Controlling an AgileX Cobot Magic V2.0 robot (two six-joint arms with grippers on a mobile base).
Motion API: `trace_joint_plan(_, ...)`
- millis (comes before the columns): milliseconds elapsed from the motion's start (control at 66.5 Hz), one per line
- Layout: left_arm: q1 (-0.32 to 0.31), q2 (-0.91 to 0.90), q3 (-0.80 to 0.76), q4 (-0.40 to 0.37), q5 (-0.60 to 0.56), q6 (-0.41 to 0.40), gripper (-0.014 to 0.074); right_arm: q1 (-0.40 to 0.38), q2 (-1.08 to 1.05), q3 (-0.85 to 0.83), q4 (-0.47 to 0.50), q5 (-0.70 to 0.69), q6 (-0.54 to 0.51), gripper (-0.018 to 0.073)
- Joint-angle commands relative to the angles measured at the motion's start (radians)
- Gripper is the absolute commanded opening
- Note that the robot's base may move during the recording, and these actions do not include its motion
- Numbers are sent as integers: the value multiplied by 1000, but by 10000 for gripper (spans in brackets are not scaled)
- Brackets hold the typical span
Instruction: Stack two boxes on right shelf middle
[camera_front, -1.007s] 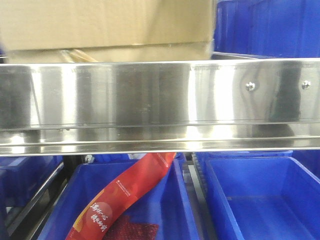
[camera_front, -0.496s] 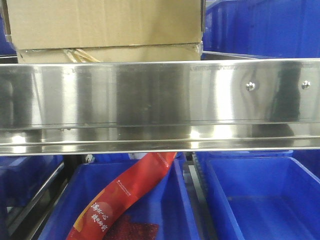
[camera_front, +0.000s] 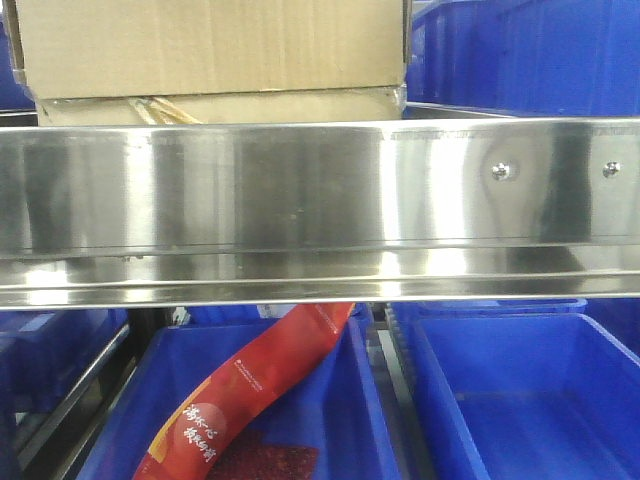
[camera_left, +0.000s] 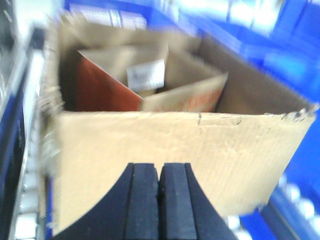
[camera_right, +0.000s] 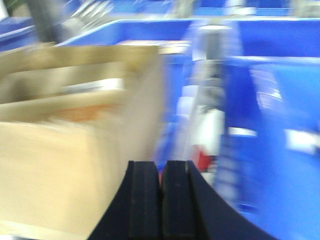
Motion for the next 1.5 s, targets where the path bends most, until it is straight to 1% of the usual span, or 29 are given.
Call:
trace_joint_plan(0,-2,-71,95,-8,-120,-7,-111,-55,-87,96,-18,-98,5,-165)
trace_joint_plan(60,-2,-120,166,-8,-174,-7,-111,-80,-156,185,-18,-145,5,-165)
trace_joint_plan(150,-2,-186,268,-8,-229,-7,-111,-87,-254,301,-18,-205,5,-165)
trace_joint_plan(256,-2,-254,337,-8,-229,-7,-111,-87,-361,412,-18,-235,5,-165)
trace_joint_plan(421,-2,-333,392,-8,-227,-7,-111,-87,-511,511,-18,-232,5,-165)
trace_joint_plan(646,-2,-355,392,-8,-239,-7,-111,-87,-607,522,-18,-239,5,-165)
trace_joint_plan(977,-2,-355,392,-8,-239,-7,-111,-87,-614,522,-18,-242,5,-165)
trace_joint_plan(1022,-2,-355,392,-8,-239,-7,-111,-87,-614,522,-18,-231,5,-165)
trace_joint_plan(1082,-2,-355,392,-8,-239,-7,-111,-87,-618,524,-2,-173,5,-165)
trace_joint_plan(1113,-2,-355,392,-8,-239,-7,-111,-87,-621,535,7,-171,-15,-165)
trace_joint_plan(1158,-2,-355,392,-8,-239,-7,-111,-89,-644,562,32,-175,-114,-165)
trace_joint_plan(1173,-2,-355,392,-8,-239,-7,-111,-92,-655,570,52,-177,-149,-165)
trace_joint_plan(1203,-2,-355,392,-8,-239,-7,-111,-107,-678,592,133,-183,-260,-165)
trace_joint_plan(1263,-2,-355,392,-8,-239,-7,-111,-147,-722,638,241,-207,-404,-165)
trace_joint_plan(1278,-2,-355,392,-8,-239,-7,-111,-157,-736,656,271,-218,-454,-165)
trace_joint_plan(1323,-2,-355,392,-8,-239,-7,-111,-195,-763,695,320,-265,-537,-165)
trace_joint_plan(1368,-2,-355,392,-8,-239,-7,-111,-226,-792,745,347,-317,-569,-165)
trace_joint_plan(1428,-2,-355,392,-8,-239,-7,-111,-271,-827,814,365,-390,-572,-165)
trace_joint_plan(1488,-2,-355,392,-8,-239,-7,-111,-293,-868,880,366,-396,-570,-165)
